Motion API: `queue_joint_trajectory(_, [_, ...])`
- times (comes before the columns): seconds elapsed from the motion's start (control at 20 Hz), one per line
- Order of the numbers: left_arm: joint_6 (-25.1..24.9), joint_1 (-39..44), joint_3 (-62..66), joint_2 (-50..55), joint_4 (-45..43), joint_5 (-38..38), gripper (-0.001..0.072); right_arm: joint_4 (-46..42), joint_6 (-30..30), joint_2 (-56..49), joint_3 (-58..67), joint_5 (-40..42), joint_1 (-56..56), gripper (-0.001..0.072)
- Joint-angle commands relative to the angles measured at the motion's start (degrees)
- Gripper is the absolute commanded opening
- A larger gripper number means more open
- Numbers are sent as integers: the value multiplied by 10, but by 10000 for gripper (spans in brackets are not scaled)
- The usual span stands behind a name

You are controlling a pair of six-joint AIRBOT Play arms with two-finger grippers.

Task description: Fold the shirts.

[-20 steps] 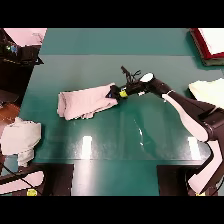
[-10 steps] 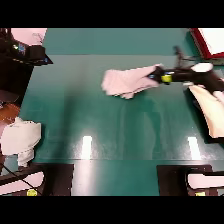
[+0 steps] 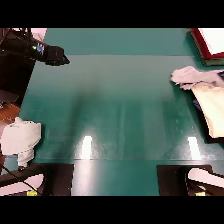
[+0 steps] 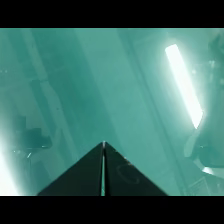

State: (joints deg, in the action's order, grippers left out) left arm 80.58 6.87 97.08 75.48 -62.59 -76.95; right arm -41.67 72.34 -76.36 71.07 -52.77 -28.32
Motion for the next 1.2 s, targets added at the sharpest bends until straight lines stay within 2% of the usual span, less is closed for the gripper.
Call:
queue_joint_trajectory(0.0, [0, 7, 0, 0, 0, 5, 29, -4, 0, 3, 49, 9, -38, 9])
queue_joint_trajectory(0.25, [0, 7, 0, 1, 0, 1, 29, -6, 20, 24, 149, 3, -39, 8])
queue_joint_trajectory(0.4, [0, 7, 0, 1, 0, 0, 29, -12, 36, 51, 157, -48, -52, 9])
queue_joint_trajectory(0.45, [0, 7, 0, 1, 0, 0, 29, -40, 46, 61, 157, -67, -55, 9])
queue_joint_trajectory(0.6, [-10, 7, 0, 0, 0, -2, 29, -204, 102, 95, 156, -141, -55, 9])
queue_joint_trajectory(0.75, [-11, 7, 0, 0, 0, -2, 29, -323, 128, 137, 110, -212, -55, 10])
queue_joint_trajectory(1.05, [-15, 6, 0, 0, 0, -9, 30, -463, 184, 221, -38, -258, -55, 27])
queue_joint_trajectory(1.1, [-15, 6, 0, 0, 0, -13, 29, -485, 188, 229, -56, -274, -55, 188])
queue_joint_trajectory(1.15, [-15, 7, 0, 0, 0, -17, 29, -515, 188, 235, -68, -295, -55, 392])
